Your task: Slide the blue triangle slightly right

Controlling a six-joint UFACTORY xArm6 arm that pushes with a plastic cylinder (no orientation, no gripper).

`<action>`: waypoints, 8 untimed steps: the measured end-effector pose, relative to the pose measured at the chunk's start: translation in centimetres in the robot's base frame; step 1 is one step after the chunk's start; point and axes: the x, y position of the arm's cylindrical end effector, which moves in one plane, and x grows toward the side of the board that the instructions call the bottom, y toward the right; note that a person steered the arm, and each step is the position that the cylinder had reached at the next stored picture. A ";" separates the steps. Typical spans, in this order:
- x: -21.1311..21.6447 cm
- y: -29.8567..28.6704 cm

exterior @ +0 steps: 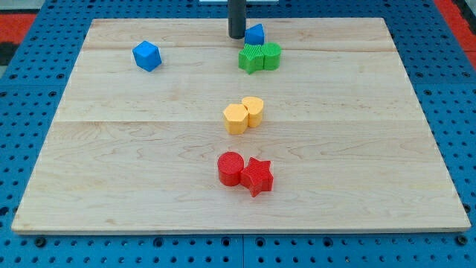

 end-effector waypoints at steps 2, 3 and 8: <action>0.2 0.0; 0.2 0.0; 0.4 11.2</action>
